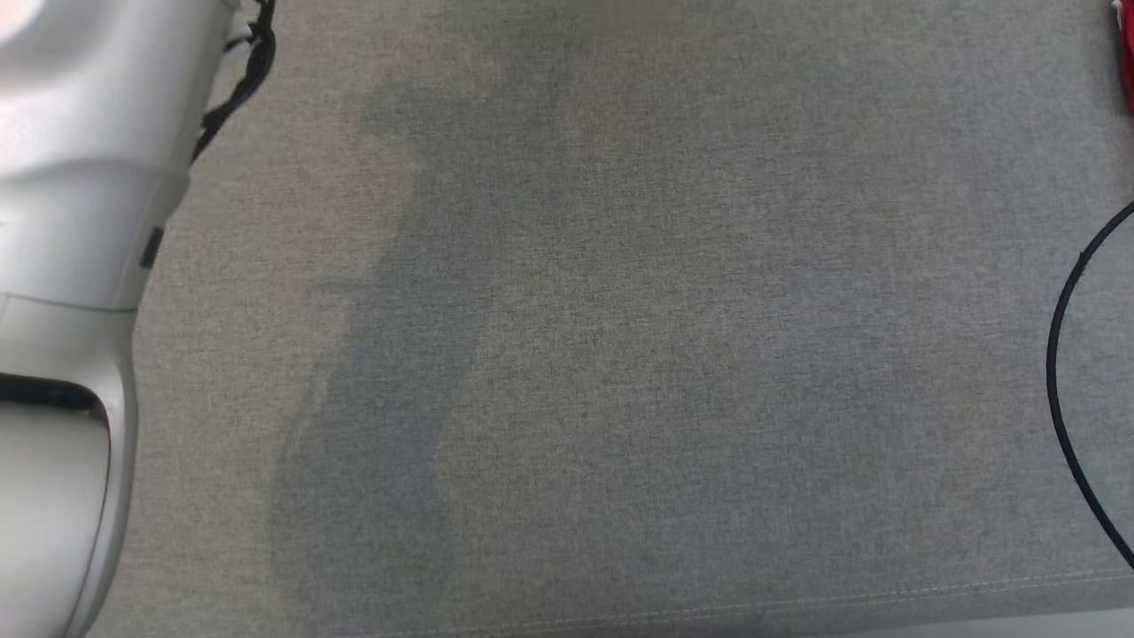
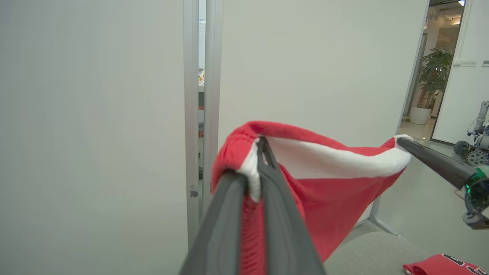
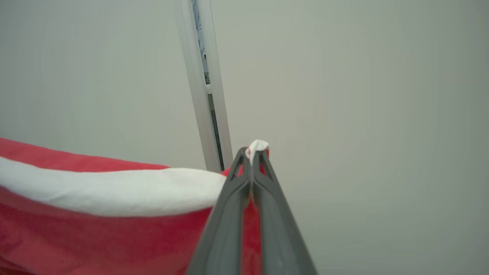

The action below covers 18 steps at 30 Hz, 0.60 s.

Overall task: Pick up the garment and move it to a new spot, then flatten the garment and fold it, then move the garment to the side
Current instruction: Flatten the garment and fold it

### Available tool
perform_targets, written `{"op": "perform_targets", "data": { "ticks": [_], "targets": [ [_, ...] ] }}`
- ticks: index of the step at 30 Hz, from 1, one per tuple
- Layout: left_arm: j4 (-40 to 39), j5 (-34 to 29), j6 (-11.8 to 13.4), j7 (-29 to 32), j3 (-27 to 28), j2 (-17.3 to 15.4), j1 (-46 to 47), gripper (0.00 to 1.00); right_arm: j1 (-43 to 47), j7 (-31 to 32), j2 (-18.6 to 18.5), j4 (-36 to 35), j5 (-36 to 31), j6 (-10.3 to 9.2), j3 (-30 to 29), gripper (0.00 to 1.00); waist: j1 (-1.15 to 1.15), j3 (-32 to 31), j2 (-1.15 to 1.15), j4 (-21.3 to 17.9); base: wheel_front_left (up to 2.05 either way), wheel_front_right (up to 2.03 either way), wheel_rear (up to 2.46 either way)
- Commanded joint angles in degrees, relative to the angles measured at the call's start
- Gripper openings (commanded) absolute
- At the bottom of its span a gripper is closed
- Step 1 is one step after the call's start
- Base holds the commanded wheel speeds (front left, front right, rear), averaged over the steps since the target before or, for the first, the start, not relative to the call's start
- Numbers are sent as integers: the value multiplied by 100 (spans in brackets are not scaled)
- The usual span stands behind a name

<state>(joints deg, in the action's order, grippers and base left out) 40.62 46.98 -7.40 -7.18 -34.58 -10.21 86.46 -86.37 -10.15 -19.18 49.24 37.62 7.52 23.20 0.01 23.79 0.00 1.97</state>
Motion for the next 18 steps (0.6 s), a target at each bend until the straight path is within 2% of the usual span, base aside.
{"op": "perform_targets", "data": {
  "ticks": [1, 6, 12, 16, 18],
  "targets": [
    [63, 136, -13, -122, -24, -15, 113, 0, -98, -92, 1, 41, 43, -8, 76, 0, -1, 184, 0, -93, 0, 0, 0],
    [127, 358, -13, -406, -376, -73, -201, 0, 245, -290, -52, -13, 288, -8, 402, 0, -1, 253, 0, -127, 0, 0, 0],
    [-136, 684, -13, -725, -662, -130, -1418, 0, 1429, -470, -310, -442, 588, -8, 809, 0, -1, 141, 0, -191, 0, 0, 0],
    [-467, 460, 3, -807, -650, -147, -2513, 0, 2527, -509, -568, -907, 741, -8, 892, 0, -1, -75, 0, -197, 0, 0, 0],
    [-789, 229, 118, -810, -446, -108, -3064, 0, 3051, -510, -691, -1201, 788, -8, 754, 0, -1, -179, 0, -174, 0, 0, 0]
  ]
}}
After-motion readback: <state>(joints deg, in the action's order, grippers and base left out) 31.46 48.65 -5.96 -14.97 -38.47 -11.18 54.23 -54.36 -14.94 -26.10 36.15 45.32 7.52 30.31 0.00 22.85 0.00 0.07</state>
